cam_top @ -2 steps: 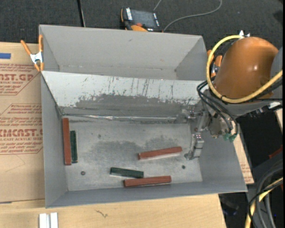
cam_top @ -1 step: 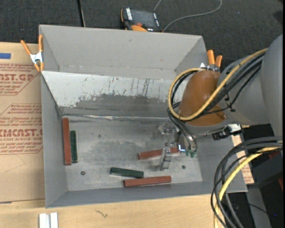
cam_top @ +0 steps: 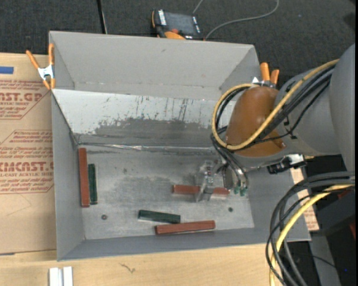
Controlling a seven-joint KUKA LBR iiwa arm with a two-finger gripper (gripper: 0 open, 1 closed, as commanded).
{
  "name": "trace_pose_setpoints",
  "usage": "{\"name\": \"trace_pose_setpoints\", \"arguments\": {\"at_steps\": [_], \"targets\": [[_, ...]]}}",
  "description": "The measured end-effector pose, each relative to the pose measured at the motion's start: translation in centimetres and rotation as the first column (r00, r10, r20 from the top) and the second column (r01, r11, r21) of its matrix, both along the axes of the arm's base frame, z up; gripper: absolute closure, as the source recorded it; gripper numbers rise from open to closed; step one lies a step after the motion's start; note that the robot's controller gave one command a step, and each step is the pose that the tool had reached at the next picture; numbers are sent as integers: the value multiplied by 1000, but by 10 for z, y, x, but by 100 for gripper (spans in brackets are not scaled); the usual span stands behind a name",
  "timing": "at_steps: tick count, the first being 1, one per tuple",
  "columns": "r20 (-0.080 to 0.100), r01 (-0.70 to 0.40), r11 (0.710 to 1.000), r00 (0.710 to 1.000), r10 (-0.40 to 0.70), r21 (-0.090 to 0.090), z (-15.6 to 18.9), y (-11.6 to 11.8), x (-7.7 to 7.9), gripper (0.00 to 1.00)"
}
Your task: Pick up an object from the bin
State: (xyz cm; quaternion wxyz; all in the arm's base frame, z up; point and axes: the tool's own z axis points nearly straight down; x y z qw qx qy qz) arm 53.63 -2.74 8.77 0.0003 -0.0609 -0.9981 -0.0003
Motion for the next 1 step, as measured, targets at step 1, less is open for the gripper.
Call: {"name": "trace_pose_setpoints", "arguments": {"at_steps": [1], "targets": [[9,62,998,998,-62,3,135,78,13,100]]}}
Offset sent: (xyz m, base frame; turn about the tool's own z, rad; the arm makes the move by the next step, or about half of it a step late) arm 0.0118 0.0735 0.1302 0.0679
